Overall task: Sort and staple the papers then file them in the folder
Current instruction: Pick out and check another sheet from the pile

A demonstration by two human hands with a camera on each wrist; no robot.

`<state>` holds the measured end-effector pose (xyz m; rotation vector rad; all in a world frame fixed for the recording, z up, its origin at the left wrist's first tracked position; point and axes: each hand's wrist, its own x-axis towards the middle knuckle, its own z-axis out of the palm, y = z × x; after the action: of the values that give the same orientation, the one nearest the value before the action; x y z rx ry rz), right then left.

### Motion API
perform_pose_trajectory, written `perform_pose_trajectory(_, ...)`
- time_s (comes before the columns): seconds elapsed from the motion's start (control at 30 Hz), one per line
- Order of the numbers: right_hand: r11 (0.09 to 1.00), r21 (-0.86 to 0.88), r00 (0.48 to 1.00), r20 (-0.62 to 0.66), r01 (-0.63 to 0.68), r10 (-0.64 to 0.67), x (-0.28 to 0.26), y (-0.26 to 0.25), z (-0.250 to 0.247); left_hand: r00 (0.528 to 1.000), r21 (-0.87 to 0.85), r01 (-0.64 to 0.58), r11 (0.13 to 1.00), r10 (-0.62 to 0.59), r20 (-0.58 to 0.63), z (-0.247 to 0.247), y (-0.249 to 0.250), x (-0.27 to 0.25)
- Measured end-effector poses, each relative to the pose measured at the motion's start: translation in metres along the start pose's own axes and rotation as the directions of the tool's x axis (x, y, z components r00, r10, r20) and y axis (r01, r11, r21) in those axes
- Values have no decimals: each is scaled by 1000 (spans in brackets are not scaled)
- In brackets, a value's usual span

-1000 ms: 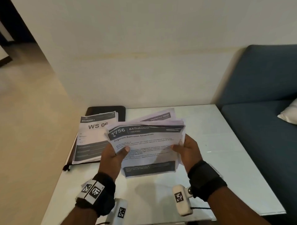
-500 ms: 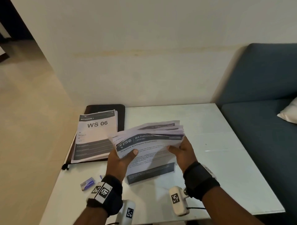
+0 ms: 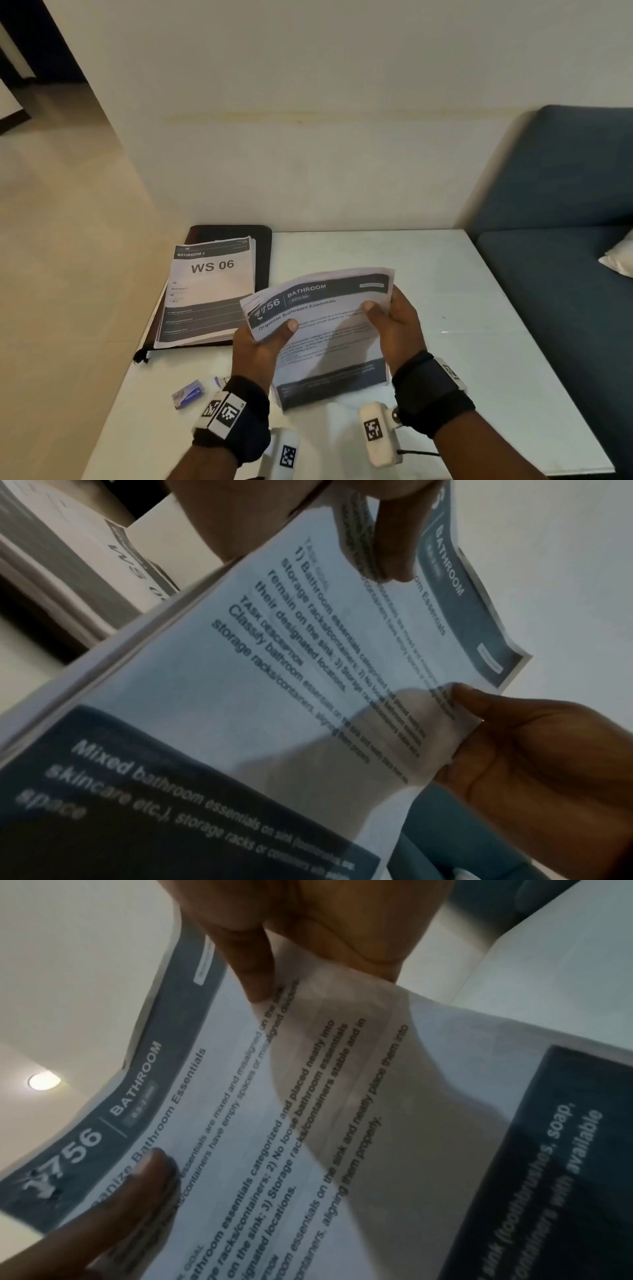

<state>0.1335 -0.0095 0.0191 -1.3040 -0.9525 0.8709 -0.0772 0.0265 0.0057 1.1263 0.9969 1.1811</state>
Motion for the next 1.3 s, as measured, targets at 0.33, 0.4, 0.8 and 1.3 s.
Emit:
perform_pose_trajectory(0.33, 998, 69, 995, -99, 3, 4, 1, 7, -4, 996, 21, 10, 1000, -11, 83, -4, -15, 5)
perform_pose_trajectory(0.4, 996, 93, 995, -100, 0, 10, -1, 5, -1, 997, 26, 18, 1000, -19, 73, -1, -17, 3)
perform_pose_trajectory(0.8, 988, 150, 975, -215, -25, 57, -7, 22, 1, 991, 106, 39, 994, -52, 120, -6, -38, -3)
perform_pose_trajectory(1.3, 975, 204, 949, -282, -87, 144, -1, 35, 2, 990, 100, -92, 991, 80, 112, -4, -25, 8)
